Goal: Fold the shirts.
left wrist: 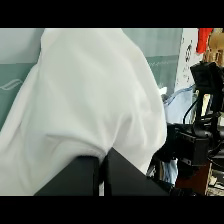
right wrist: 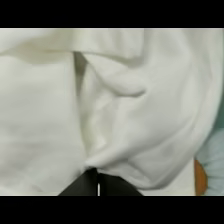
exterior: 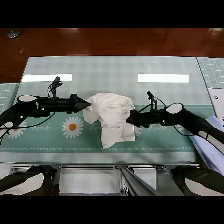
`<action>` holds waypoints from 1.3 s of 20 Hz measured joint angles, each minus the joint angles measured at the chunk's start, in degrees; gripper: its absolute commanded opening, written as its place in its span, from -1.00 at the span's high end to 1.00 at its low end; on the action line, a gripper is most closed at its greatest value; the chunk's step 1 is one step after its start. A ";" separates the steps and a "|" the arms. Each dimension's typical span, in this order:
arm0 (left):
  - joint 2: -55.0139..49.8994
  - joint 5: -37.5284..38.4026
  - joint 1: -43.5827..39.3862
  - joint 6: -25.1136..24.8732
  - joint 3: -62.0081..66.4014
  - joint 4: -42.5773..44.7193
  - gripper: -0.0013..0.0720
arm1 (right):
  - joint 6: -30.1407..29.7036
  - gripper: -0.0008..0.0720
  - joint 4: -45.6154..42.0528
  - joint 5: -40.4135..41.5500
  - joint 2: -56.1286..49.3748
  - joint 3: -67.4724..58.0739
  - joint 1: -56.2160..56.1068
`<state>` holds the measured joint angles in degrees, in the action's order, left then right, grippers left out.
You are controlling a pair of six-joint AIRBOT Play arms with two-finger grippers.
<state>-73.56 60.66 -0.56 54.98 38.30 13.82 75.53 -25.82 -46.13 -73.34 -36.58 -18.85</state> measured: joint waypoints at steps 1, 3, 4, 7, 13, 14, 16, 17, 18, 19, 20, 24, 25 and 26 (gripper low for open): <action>0.35 0.94 0.50 0.04 0.74 0.04 0.87 | 0.87 0.92 -2.60 -0.92 -0.04 -2.51 0.33; 1.79 2.47 1.99 0.04 3.78 0.07 0.87 | 3.74 0.92 -9.51 -3.78 0.02 -9.70 1.51; 2.95 2.84 2.89 0.11 6.23 -0.17 0.87 | 5.18 0.92 -12.96 -5.25 0.37 -13.94 2.27; 6.82 3.89 5.68 1.42 16.48 -0.20 0.87 | 9.62 0.92 -23.41 -9.90 1.95 -31.10 5.31; 13.94 4.76 10.45 6.12 46.34 -0.35 0.87 | 14.14 0.92 -40.46 -20.74 7.10 -72.39 9.35; 15.12 4.83 10.95 6.62 50.77 0.61 0.87 | 14.34 0.92 -42.03 -21.92 8.92 -76.39 9.60; 18.23 4.90 11.65 8.70 58.64 4.59 0.87 | 14.29 0.92 -44.04 -23.39 13.75 -81.55 9.88; 20.06 5.20 11.85 9.73 61.48 7.39 0.87 | 14.19 0.92 -44.85 -23.96 16.48 -83.17 9.94; 22.21 5.66 12.02 10.88 63.73 11.37 0.87 | 14.01 0.92 -45.59 -24.24 18.97 -84.26 10.01; 24.41 6.69 12.13 12.22 65.33 15.69 0.87 | 13.86 0.92 -46.97 -24.70 21.53 -85.11 10.05; 26.36 8.37 12.20 13.70 66.40 20.02 0.87 | 13.86 0.92 -48.70 -25.14 23.67 -85.64 10.08; 32.50 19.19 12.33 20.46 67.08 34.64 0.87 | 14.53 0.92 -54.77 -29.35 29.00 -86.14 10.12; 33.86 21.59 12.28 21.99 65.48 36.41 0.87 | 14.91 0.92 -55.54 -30.47 29.55 -85.18 10.12; 35.17 23.10 12.28 23.12 63.28 37.44 0.87 | 15.30 0.92 -56.24 -31.74 29.94 -83.34 10.12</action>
<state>-38.39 83.77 11.73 78.11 101.58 51.27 90.83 -82.06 -77.87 -43.40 -119.92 -8.73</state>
